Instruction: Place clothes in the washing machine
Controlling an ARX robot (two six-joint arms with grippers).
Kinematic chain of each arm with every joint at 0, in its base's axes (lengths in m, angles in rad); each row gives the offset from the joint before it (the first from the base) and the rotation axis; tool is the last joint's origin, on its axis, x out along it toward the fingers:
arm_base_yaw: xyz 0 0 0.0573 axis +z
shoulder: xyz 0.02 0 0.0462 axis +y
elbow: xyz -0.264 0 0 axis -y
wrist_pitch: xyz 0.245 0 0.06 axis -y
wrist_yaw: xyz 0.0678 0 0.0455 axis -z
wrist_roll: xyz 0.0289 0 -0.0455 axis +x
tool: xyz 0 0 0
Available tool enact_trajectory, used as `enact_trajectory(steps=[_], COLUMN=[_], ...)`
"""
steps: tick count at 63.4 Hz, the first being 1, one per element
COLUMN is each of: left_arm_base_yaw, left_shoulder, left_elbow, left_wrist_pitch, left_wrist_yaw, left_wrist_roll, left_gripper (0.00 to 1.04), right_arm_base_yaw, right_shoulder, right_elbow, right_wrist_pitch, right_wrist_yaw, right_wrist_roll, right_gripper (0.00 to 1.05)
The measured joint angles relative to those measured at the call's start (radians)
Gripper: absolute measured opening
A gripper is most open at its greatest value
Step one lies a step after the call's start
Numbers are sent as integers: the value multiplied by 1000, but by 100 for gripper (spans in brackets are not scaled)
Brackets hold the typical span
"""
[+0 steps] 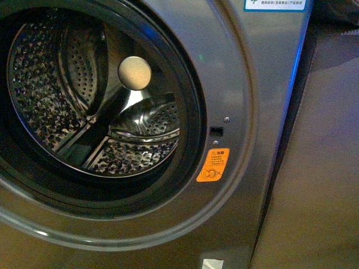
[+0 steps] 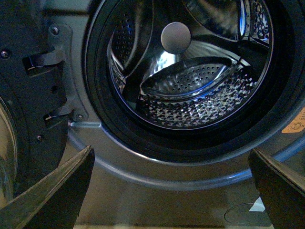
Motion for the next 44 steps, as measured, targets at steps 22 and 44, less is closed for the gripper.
enact_trajectory(steps=[22, 44], left_arm_base_yaw=[0, 0], left_shoulder=[0, 0], left_elbow=[0, 0], left_wrist_pitch=[0, 0], left_wrist_yaw=[0, 0], left_wrist_roll=[0, 0], left_gripper=[98, 98], right_arm_base_yaw=[16, 9], right_shoulder=[205, 302], right_elbow=[106, 196], right_wrist_pitch=[79, 85], right_wrist_yaw=[16, 18], right_wrist_roll=[40, 79], right_gripper=[97, 97])
